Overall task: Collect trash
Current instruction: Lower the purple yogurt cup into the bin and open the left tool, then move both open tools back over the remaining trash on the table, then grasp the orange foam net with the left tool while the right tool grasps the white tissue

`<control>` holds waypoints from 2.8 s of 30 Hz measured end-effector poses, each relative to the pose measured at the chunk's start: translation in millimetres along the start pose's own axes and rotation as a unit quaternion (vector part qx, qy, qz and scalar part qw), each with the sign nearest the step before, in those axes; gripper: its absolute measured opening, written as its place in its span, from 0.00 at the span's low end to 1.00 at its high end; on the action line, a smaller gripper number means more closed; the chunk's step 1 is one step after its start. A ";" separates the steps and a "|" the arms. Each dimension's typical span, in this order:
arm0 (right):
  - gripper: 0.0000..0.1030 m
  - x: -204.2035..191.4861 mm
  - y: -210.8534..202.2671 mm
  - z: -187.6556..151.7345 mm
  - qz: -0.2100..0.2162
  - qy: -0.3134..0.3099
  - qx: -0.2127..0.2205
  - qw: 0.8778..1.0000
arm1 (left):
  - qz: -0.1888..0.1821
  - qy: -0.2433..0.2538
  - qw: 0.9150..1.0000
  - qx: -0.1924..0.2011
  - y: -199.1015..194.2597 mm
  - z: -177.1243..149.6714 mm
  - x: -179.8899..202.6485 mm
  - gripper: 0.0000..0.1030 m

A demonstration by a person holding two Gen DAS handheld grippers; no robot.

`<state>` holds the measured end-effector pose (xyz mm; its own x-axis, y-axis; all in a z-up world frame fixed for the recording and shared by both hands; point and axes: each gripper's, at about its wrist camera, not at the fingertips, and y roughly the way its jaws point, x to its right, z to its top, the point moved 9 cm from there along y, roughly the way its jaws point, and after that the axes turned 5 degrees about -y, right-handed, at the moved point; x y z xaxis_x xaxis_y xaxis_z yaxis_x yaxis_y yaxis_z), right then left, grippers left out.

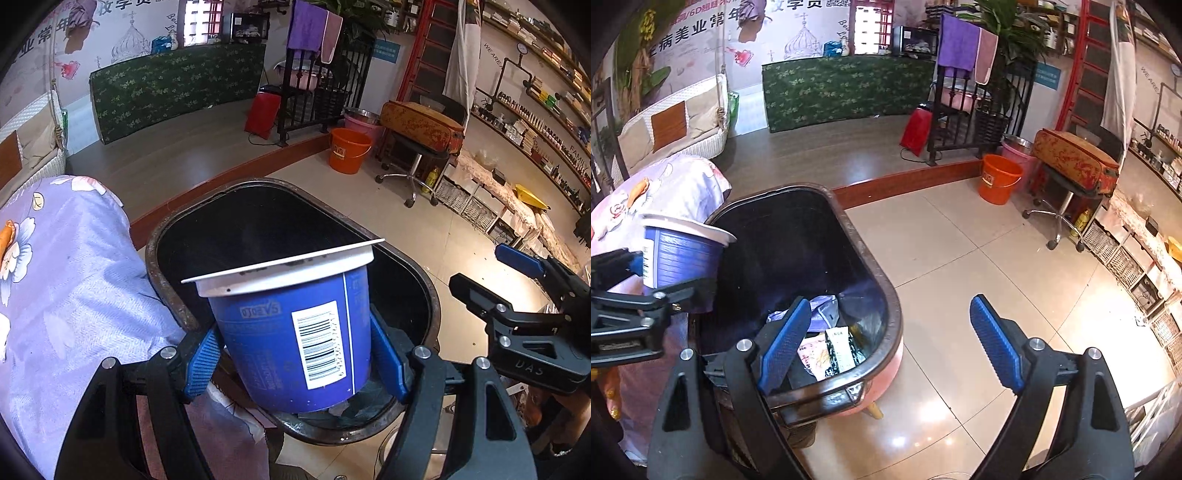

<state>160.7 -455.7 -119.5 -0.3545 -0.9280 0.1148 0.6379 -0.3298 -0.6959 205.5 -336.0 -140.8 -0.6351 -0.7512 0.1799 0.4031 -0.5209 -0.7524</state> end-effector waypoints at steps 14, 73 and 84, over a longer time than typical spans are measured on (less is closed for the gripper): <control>0.85 20.8 -5.2 -2.2 -0.010 0.032 0.007 0.999 | 0.023 0.066 0.997 -0.012 19.6 -2.7 20.0 0.86; 0.85 -389.6 -27.8 48.9 0.365 -0.224 -0.056 0.902 | 0.255 -0.208 0.941 0.083 -217.2 -95.7 -351.1 0.90; 0.73 -480.6 12.1 52.9 0.346 -0.299 -0.114 0.882 | 0.341 -0.230 0.910 0.050 -228.8 -91.0 -484.3 0.90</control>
<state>374.9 -22.8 -145.6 0.5332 -0.8415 -0.0872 0.3815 0.3312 -0.8630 360.9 183.9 -113.5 0.1180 -0.9920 -0.0439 0.6724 0.1124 -0.7316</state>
